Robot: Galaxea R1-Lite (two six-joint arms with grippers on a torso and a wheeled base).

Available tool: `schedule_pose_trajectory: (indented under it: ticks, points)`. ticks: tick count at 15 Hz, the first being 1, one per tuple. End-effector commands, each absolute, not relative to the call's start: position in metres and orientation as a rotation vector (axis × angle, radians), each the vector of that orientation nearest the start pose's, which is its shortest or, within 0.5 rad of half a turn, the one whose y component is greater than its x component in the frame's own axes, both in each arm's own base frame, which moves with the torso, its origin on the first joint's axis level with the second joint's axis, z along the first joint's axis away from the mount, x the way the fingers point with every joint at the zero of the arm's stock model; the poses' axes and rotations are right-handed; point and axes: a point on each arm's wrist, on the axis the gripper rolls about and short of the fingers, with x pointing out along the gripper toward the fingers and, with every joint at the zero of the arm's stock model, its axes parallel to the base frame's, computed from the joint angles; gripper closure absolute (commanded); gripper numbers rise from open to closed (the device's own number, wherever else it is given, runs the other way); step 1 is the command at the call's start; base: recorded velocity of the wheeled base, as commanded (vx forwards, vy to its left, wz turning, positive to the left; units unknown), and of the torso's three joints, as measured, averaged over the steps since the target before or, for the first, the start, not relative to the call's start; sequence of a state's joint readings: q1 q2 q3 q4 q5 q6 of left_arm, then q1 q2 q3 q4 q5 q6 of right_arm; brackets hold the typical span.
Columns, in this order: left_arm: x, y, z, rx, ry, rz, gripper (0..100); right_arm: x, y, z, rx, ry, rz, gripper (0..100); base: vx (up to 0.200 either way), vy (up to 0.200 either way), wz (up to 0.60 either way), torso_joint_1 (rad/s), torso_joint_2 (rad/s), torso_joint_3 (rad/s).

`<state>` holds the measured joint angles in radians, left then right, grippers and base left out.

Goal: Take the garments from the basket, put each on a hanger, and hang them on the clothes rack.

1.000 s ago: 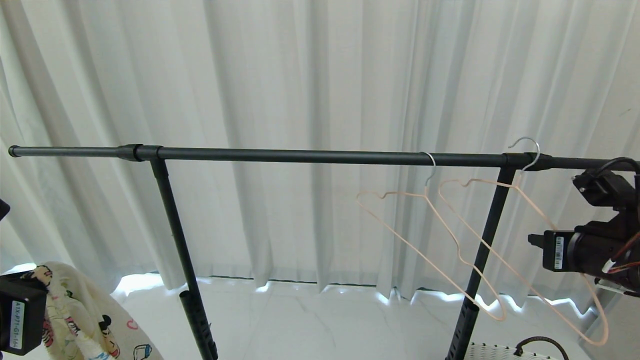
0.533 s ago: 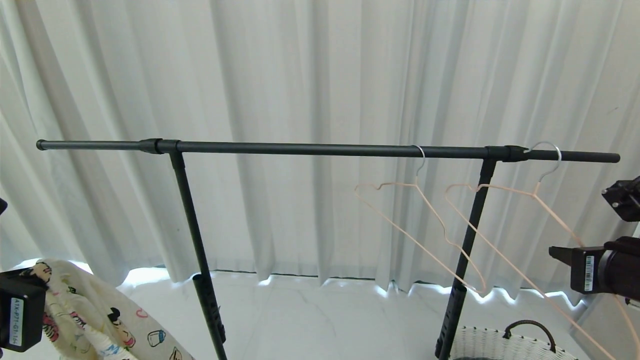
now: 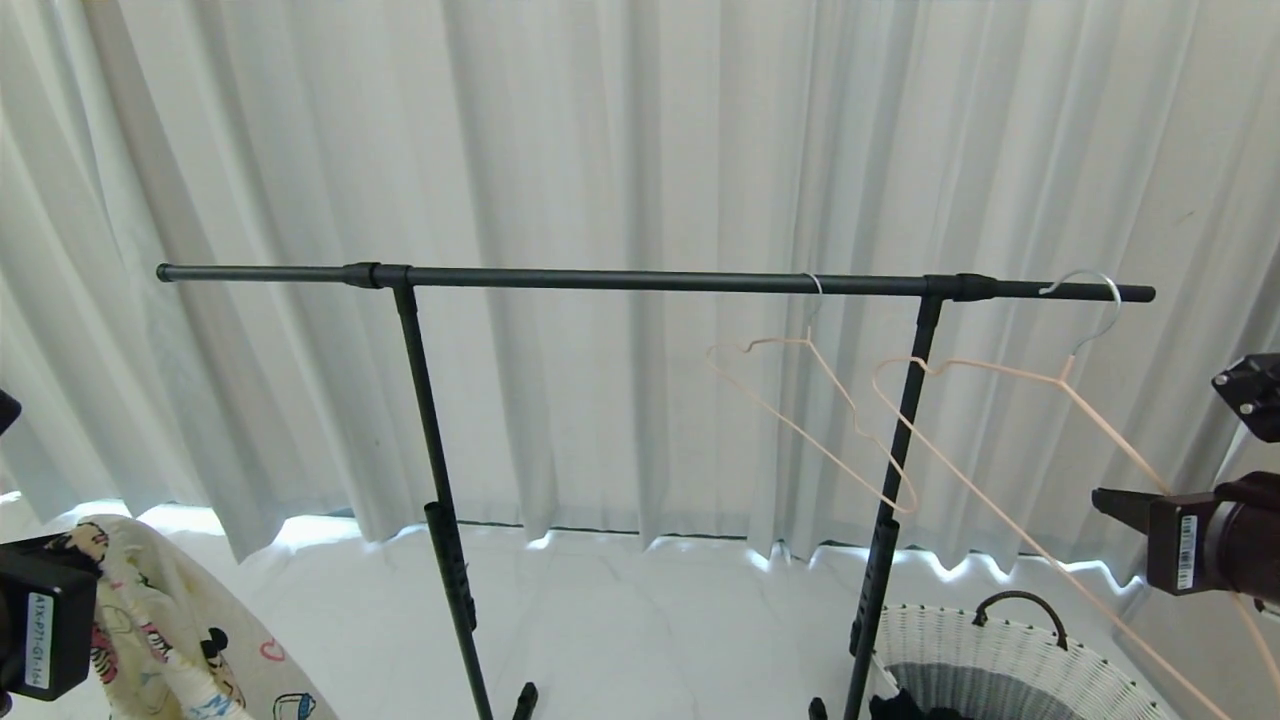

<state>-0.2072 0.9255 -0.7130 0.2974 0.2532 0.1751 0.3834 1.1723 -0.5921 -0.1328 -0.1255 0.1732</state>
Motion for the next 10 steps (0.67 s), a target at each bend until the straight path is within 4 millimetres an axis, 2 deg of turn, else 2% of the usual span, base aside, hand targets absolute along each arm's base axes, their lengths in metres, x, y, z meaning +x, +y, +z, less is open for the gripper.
schedule_pose_trajectory:
  ticks: [1, 3, 7, 10]
  points:
    - [0.095, -0.014, 0.227, 0.288, 0.504, 0.001, 100, 0.151, 0.063, 0.2, 0.052, 0.451, 0.242, 100, -0.2, 0.0, 0.0, 0.002, 0.01, 0.002]
    - [0.095, -0.014, 0.227, 0.288, 0.504, 0.001, 100, 0.15, 0.068, 0.204, 0.049, 0.439, 0.274, 100, -0.2, 0.0, 0.0, 0.005, 0.0, 0.01]
    - [0.094, -0.016, 0.221, 0.298, 0.52, -0.027, 100, 0.149, 0.084, 0.221, 0.066, 0.4, 0.438, 100, 0.0, 0.0, 0.0, 0.0, 0.0, 0.0]
    - [0.096, -0.022, 0.22, 0.315, 0.525, -0.078, 100, 0.146, 0.098, 0.219, 0.061, 0.424, 0.569, 100, 0.0, 0.0, 0.0, 0.0, 0.0, 0.0]
